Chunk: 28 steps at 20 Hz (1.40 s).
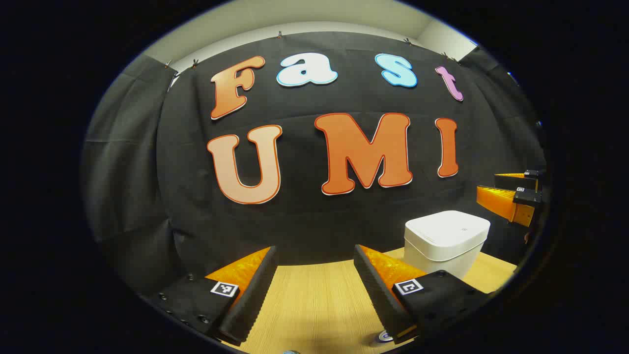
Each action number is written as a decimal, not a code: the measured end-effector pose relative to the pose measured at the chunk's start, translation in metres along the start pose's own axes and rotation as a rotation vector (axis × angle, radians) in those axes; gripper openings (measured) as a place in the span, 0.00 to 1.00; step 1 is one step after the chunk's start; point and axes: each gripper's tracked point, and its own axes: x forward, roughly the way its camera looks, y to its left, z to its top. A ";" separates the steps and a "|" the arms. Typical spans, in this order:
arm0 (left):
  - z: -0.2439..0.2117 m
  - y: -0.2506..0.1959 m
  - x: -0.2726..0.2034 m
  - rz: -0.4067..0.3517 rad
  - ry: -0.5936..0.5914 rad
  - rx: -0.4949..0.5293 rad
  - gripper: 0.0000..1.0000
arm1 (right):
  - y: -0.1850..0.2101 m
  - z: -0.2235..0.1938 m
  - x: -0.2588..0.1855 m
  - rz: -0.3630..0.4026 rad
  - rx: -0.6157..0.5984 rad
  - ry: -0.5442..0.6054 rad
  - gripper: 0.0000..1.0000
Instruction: Press the lid of the desktop garbage bin to open it, pick up the crumpled paper on the desktop and throw it into the bin, then pick up the pop can on the desktop and drop it into the bin, and finally close the garbage bin lid.
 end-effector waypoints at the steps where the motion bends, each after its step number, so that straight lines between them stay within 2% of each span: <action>1: -0.001 0.001 0.000 0.000 0.000 0.001 0.99 | 0.001 0.001 0.000 -0.001 -0.001 -0.001 0.96; 18: 0.002 0.006 -0.007 0.020 -0.009 0.006 0.99 | -0.012 0.016 0.007 -0.015 -0.011 -0.029 0.96; 22: -0.002 0.010 -0.011 0.032 -0.002 0.008 0.99 | -0.015 0.021 0.013 -0.015 -0.020 -0.032 0.93; 24: -0.003 0.012 -0.013 0.040 0.002 0.008 0.99 | -0.013 0.021 0.018 -0.002 -0.014 -0.021 0.87; 27: -0.008 0.023 -0.018 0.070 0.011 0.004 0.99 | -0.015 0.019 0.027 0.000 0.022 -0.004 0.65; 28: -0.010 0.027 -0.018 0.078 0.013 0.003 0.99 | -0.016 0.018 0.030 -0.005 0.022 -0.001 0.61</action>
